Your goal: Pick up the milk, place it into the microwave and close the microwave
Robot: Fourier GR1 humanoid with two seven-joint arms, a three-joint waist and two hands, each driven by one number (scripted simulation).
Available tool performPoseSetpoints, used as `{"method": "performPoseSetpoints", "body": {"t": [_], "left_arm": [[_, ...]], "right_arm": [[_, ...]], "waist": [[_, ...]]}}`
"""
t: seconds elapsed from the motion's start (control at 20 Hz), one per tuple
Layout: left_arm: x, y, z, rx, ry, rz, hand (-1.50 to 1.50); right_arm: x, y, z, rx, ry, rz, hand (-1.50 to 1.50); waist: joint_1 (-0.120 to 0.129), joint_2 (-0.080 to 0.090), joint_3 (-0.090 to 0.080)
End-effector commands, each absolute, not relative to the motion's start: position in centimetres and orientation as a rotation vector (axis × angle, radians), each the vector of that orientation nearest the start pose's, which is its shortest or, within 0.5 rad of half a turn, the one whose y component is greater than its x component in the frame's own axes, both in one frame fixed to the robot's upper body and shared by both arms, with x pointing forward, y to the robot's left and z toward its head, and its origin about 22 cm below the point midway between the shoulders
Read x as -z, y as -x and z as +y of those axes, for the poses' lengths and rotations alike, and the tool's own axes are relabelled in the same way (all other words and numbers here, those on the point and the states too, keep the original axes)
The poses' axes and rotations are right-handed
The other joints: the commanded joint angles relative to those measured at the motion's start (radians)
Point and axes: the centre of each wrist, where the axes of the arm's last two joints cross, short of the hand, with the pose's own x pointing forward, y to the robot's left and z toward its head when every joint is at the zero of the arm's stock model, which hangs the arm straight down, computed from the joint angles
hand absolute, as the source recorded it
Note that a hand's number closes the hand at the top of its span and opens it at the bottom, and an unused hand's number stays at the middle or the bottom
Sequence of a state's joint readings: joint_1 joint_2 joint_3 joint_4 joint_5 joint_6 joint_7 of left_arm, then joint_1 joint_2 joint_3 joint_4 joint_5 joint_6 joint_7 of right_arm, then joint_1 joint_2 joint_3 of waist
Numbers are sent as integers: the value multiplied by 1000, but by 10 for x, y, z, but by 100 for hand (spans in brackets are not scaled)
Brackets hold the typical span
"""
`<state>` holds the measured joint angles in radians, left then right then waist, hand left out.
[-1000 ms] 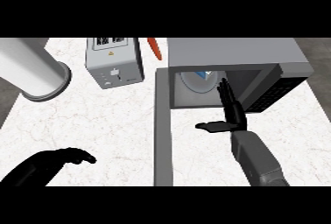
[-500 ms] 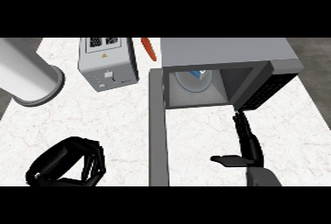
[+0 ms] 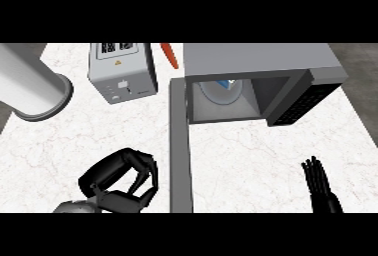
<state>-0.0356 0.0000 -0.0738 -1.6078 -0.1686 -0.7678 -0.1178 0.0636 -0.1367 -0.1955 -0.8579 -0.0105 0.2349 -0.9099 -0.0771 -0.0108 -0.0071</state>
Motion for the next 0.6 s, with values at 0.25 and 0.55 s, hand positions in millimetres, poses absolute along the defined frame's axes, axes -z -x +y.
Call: {"method": "performPoseSetpoints", "body": {"t": [0.25,0.55], "left_arm": [[13,-253,126,903,637,-1630,150],[33,-228,74,936,660,-1503,150]], "right_arm": [[89,-114,-345,35,-64,-1882,-150],[52,-86,-338,3,-216,-1908,-150]], "waist": [[19,10,2],[8,12,3]]}}
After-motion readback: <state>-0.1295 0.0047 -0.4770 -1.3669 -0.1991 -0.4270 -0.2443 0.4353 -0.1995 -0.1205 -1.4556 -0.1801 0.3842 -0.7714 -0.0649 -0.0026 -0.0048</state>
